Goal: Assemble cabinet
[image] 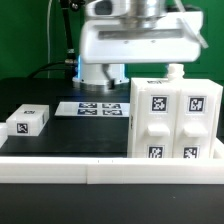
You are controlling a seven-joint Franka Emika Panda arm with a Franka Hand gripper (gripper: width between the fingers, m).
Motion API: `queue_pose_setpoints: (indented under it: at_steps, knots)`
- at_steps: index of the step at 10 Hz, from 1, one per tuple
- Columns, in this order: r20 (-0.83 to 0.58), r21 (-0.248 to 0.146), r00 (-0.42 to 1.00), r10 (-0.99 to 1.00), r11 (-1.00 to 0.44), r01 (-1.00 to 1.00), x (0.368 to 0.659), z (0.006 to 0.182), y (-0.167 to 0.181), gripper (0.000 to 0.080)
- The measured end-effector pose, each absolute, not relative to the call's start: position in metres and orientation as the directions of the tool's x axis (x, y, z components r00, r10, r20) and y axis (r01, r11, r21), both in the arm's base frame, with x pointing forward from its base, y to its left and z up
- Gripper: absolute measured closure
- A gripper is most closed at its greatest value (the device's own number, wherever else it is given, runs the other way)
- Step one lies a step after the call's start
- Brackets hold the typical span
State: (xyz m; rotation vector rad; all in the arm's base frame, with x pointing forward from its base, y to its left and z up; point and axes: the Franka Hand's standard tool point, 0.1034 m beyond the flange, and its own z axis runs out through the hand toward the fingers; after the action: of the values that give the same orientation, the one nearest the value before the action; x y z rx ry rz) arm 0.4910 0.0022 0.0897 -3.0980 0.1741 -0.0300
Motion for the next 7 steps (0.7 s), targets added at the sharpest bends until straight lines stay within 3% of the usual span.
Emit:
queue_pose_setpoints:
  at_steps: [2, 7]
  knots:
    - [0.019, -0.028, 0.996, -0.088, -0.996, -0.087, 0.486, 0.08, -0.04, 0.0002]
    - [0.02, -0.016, 0.996, -0.083, -0.996, -0.082, 0.483, 0.079, -0.078, 0.0002]
